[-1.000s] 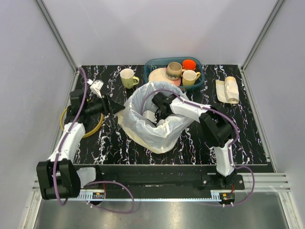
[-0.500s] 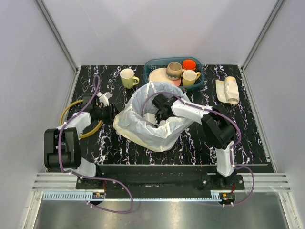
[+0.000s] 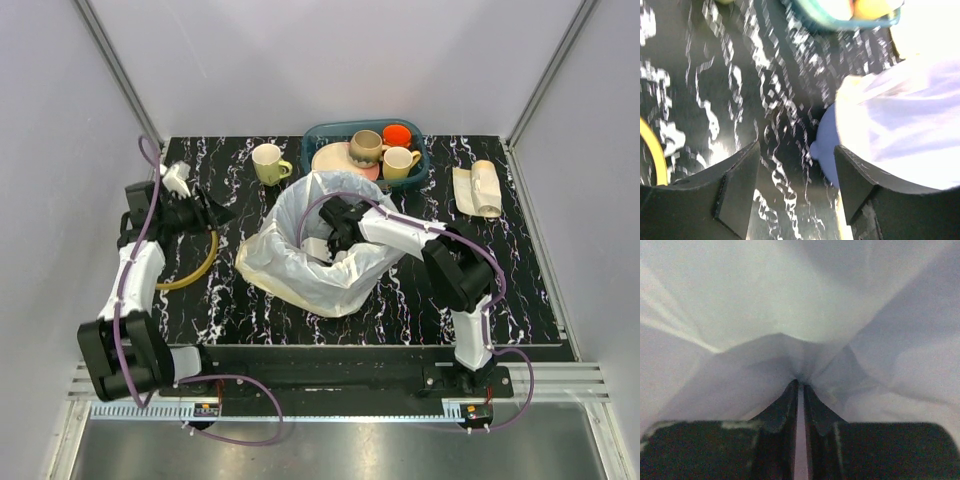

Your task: Put the trash bags into the trash bin

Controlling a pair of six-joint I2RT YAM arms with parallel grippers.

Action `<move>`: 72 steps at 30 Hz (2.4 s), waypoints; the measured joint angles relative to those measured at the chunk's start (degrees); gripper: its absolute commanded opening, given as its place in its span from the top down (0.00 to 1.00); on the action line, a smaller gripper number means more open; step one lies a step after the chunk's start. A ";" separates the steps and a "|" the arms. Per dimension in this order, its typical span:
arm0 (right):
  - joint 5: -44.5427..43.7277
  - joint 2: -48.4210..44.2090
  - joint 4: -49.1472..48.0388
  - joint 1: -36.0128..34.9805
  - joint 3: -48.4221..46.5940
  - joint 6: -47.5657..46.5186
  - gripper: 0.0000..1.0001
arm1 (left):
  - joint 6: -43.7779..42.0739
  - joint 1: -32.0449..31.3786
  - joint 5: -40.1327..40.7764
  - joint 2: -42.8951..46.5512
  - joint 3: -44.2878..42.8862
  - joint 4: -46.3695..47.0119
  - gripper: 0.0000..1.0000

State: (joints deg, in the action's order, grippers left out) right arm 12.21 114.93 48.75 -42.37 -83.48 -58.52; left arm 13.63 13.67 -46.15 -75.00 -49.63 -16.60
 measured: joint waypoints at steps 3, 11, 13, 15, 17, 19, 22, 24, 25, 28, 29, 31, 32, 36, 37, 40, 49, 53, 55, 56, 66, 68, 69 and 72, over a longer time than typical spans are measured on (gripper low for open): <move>-0.59 -0.13 1.49 0.00 -1.46 1.40 0.78 | 0.11 -0.92 -1.38 4.59 -3.89 1.86 0.35; -1.42 -5.70 3.21 0.00 -6.36 6.56 0.78 | 1.68 -2.54 -2.91 6.91 -6.03 4.15 0.35; -1.97 -7.69 3.61 0.00 -6.36 7.26 0.77 | 1.86 -2.60 -2.93 6.93 -6.03 4.26 0.35; -2.34 -9.35 3.85 0.00 -6.51 8.09 0.75 | 1.84 -2.75 -2.91 7.04 -6.03 4.24 0.34; -2.67 -10.58 4.28 0.00 -7.72 9.53 0.72 | 1.27 -2.89 -2.91 7.45 -6.05 4.17 0.33; -2.99 -11.50 4.48 0.02 -9.51 11.06 0.63 | 0.07 -3.19 -2.91 8.11 -6.32 3.58 0.32; -3.58 -13.75 4.24 0.04 -13.68 14.45 0.46 | -2.60 -4.17 -2.89 9.01 -7.93 1.97 0.32; -3.61 -16.02 3.43 0.11 -16.52 17.27 0.41 | -5.09 -5.38 -3.10 9.97 -9.42 1.27 0.33; -3.58 -17.07 3.08 0.15 -17.66 18.23 0.39 | -6.40 -5.81 -3.34 10.38 -10.10 0.87 0.34; -3.02 -21.27 1.18 1.31 -20.92 23.39 0.34 | -13.29 -9.75 -4.15 10.88 -14.56 -3.30 0.36; -2.12 -22.47 0.57 2.29 -21.64 25.27 0.33 | -16.04 -12.04 -3.96 10.86 -16.59 -5.42 0.39; -0.55 -24.81 -0.28 5.77 -22.84 29.59 0.28 | -21.73 -18.45 -3.26 10.36 -21.46 -9.97 0.41; 0.20 -25.77 -0.57 8.22 -23.06 31.82 0.26 | -24.00 -21.35 -2.86 9.97 -23.74 -11.80 0.42; 2.56 -27.32 -0.22 17.46 -22.84 39.36 0.25 | -33.11 -34.12 2.97 5.05 -34.56 -20.83 0.43; 3.52 -27.39 -0.04 19.47 -22.32 41.11 0.26 | -34.60 -36.87 4.66 3.72 -36.04 -21.97 0.43; 6.25 -27.52 0.92 23.65 -19.96 45.68 0.30 | -38.38 -44.83 10.40 -0.83 -37.77 -25.31 0.42; 16.57 -27.56 2.69 29.03 -14.19 57.20 0.25 | -43.08 -54.23 19.67 -18.32 -42.66 -31.08 0.43; 20.13 -27.56 2.56 30.82 -13.29 60.96 0.21 | -46.58 -57.40 23.08 -24.06 -46.53 -35.45 0.48; 20.55 -27.56 2.49 31.74 -13.22 62.31 0.20 | -48.46 -58.34 24.92 -26.12 -47.45 -38.32 0.51; 20.50 -27.56 2.34 32.09 -13.20 62.99 0.20 | -49.40 -58.49 25.97 -26.77 -47.43 -39.78 0.51; 22.01 -28.09 0.98 32.70 -11.26 65.46 0.11 | -55.25 -57.94 32.26 -27.50 -41.00 -45.70 0.57; 22.27 -28.20 0.55 32.70 -11.26 65.51 0.09 | -55.95 -57.94 33.40 -28.37 -40.89 -47.41 0.58; 22.49 -28.26 0.42 32.70 -11.26 65.48 0.08 | -56.11 -57.94 33.75 -28.96 -40.92 -47.93 0.58; 23.02 -28.30 0.37 32.70 -11.26 65.46 0.07 | -56.74 -57.90 35.26 -31.69 -41.07 -49.24 0.59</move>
State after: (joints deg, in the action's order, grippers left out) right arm 35.22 86.63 49.12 -9.67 -94.74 6.94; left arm -43.11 -44.23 -10.90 -106.69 -90.70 -65.84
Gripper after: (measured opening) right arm 0.919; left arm 0.418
